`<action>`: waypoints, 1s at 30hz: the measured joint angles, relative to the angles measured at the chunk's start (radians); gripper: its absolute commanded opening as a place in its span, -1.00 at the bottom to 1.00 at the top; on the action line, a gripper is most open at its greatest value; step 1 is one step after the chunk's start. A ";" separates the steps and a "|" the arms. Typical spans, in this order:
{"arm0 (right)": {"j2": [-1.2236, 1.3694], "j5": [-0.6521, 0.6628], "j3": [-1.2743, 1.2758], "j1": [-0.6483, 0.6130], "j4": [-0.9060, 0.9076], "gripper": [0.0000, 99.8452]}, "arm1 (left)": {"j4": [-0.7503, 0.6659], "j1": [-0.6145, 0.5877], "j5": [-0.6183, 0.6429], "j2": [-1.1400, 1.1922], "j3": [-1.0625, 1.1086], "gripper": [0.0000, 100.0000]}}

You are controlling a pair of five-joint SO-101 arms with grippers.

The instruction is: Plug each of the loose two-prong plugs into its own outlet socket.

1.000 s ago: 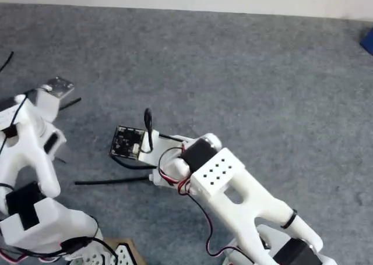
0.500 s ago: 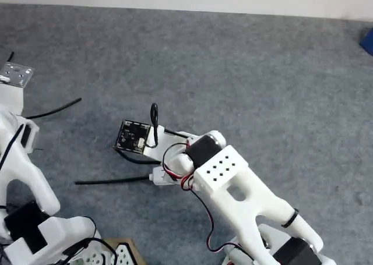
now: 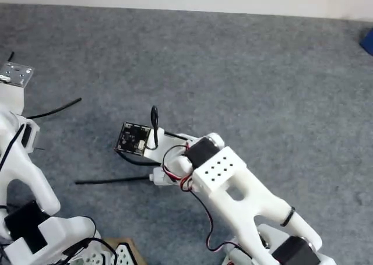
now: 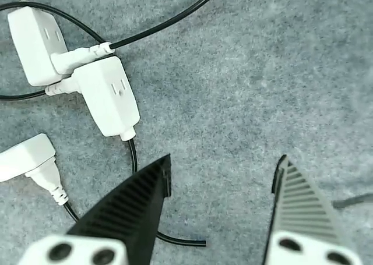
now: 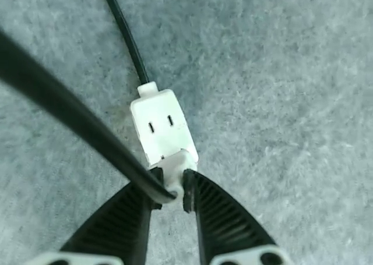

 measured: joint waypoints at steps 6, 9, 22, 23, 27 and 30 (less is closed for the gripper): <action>0.051 -0.002 -0.003 0.003 -0.012 -0.99 | 0.000 -0.009 0.000 0.000 0.000 -0.42; 0.051 -0.002 -0.003 0.003 -0.012 -0.99 | 0.000 -0.009 0.000 0.000 0.000 -0.42; 0.054 -0.009 0.180 0.106 -0.150 -0.99 | 0.000 -0.009 0.000 0.000 0.000 -0.42; 0.054 -0.009 0.184 0.107 -0.155 -0.99 | 0.000 -0.009 0.000 0.000 0.000 -0.42; 0.052 -0.009 0.195 0.107 -0.169 -0.97 | 0.000 -0.009 0.000 0.000 0.000 -0.41; 0.052 -0.046 0.193 0.107 -0.167 -0.77 | 0.000 -0.009 0.000 0.000 0.000 -0.32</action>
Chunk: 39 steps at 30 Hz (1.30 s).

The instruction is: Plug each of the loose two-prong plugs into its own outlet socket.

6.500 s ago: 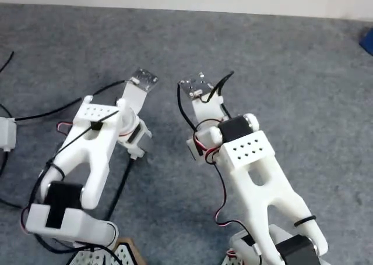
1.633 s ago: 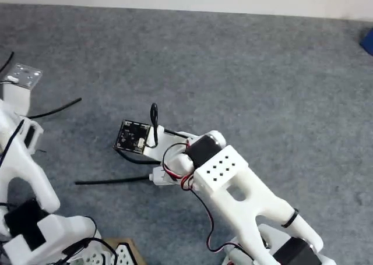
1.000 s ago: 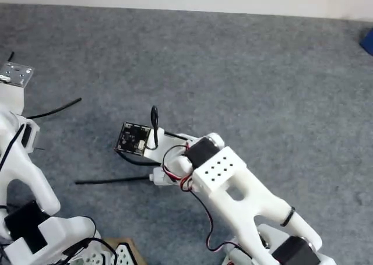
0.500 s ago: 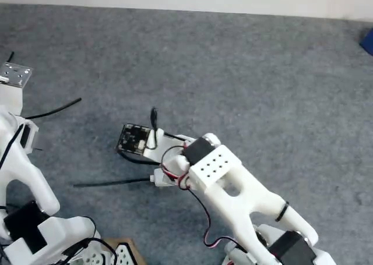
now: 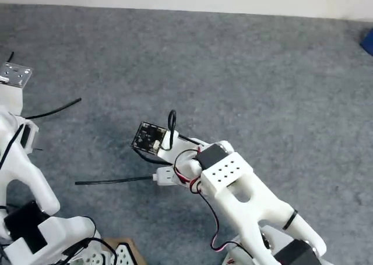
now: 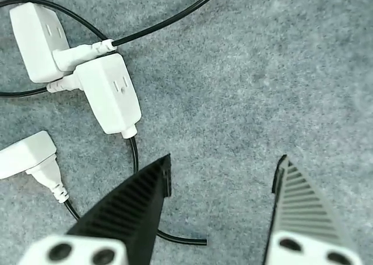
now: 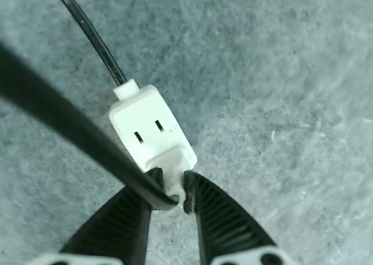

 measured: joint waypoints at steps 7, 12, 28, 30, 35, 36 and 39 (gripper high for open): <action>-0.011 -0.089 -0.209 0.021 0.210 -0.17 | 0.071 0.046 0.006 0.000 0.000 -0.28; -0.023 -0.100 -0.459 -0.017 0.417 -0.08 | 0.078 0.087 0.006 0.000 0.000 -0.28; -0.101 -0.393 -0.414 0.582 0.465 -0.08 | 0.262 0.562 0.117 -0.002 0.018 -0.28; -0.153 -0.393 -0.259 0.621 0.373 -0.08 | 0.265 0.657 0.164 -0.002 0.018 -0.28; -0.304 -0.399 0.092 0.628 0.209 -0.08 | 0.272 0.842 0.279 -0.002 0.040 -0.39; -0.327 -0.399 0.132 0.634 0.193 -0.08 | 0.275 0.868 0.293 -0.002 0.048 -0.39; -0.387 -0.436 0.215 0.634 0.153 -0.08 | 0.273 0.921 0.331 -0.002 0.084 -0.39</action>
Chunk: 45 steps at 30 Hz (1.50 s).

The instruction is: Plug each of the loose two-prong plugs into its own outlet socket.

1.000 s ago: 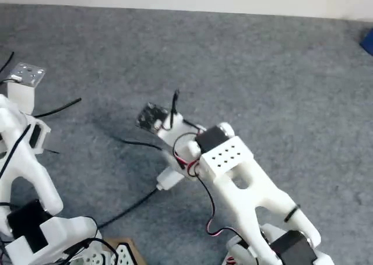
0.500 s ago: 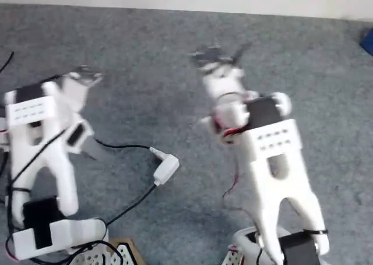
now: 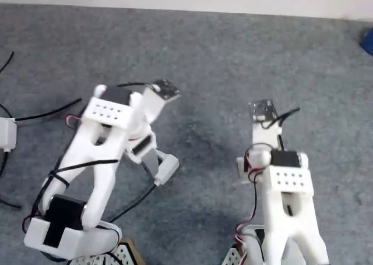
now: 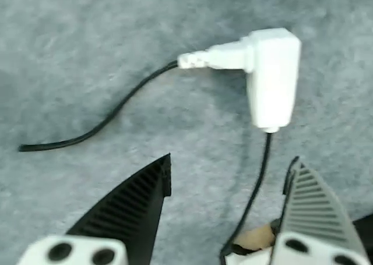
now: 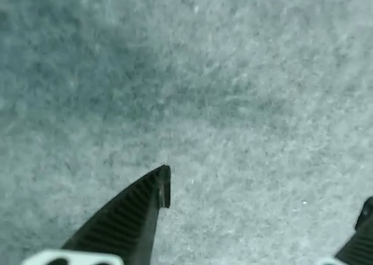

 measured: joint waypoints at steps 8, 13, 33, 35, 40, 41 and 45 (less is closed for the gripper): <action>-0.026 -0.060 0.091 0.000 -0.121 -0.08 | -0.127 0.120 0.087 0.000 0.181 -0.39; -0.026 -0.066 0.126 0.000 -0.157 -0.08 | -0.252 0.189 0.132 0.000 0.261 -0.39; -0.038 -0.066 0.141 0.000 -0.190 -0.08 | -0.457 0.132 0.132 0.000 0.364 -0.99; -0.038 -0.066 0.175 0.000 -0.227 -0.08 | -0.457 0.044 0.061 0.000 0.341 -0.99; -0.038 -0.066 0.209 0.000 -0.279 -0.08 | -0.457 -0.262 -0.127 0.000 0.209 -0.99; -0.038 -0.066 0.209 0.000 -0.282 -0.08 | -0.457 -0.331 -0.152 0.000 0.180 -0.99; -0.038 -0.066 0.209 0.000 -0.282 -0.08 | -0.457 -0.569 -0.259 0.000 0.100 -0.98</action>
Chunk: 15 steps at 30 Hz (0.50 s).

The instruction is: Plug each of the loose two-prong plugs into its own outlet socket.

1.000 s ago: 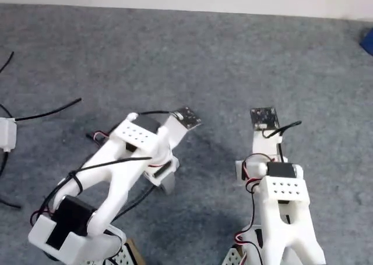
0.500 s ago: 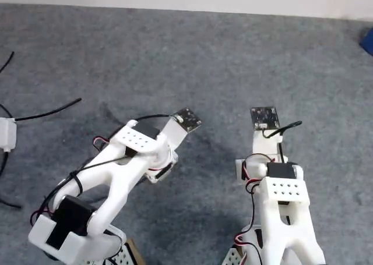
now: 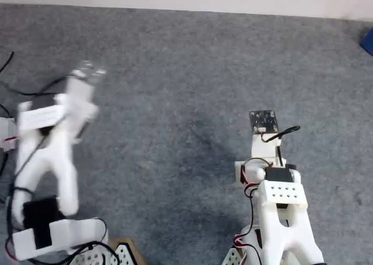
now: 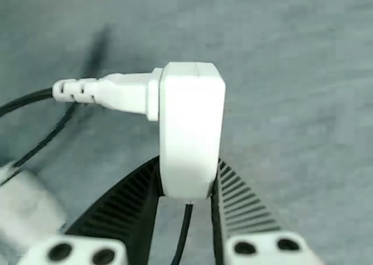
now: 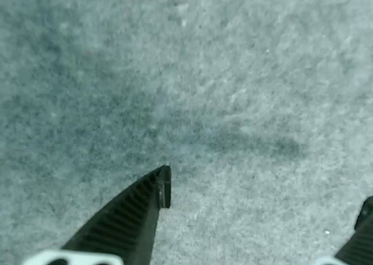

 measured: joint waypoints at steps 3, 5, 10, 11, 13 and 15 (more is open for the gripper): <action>0.000 0.000 0.000 0.000 0.000 -0.08 | -0.018 -0.100 -0.044 0.000 -0.006 -0.92; 0.000 0.000 0.000 0.000 0.000 -0.08 | -0.029 -0.129 -0.054 0.000 -0.008 -0.78; 0.000 0.000 0.003 0.000 -0.003 -0.08 | -0.031 -0.143 -0.054 0.000 -0.008 -0.48; 0.000 0.000 0.003 0.000 -0.003 -0.08 | -0.032 -0.143 -0.048 0.000 -0.008 -0.47; 0.000 0.000 0.003 0.000 -0.003 -0.08 | -0.032 -0.143 -0.043 0.000 -0.008 -0.47; 0.000 0.000 0.005 0.000 -0.003 -0.08 | -0.032 -0.150 -0.041 0.000 -0.008 -0.47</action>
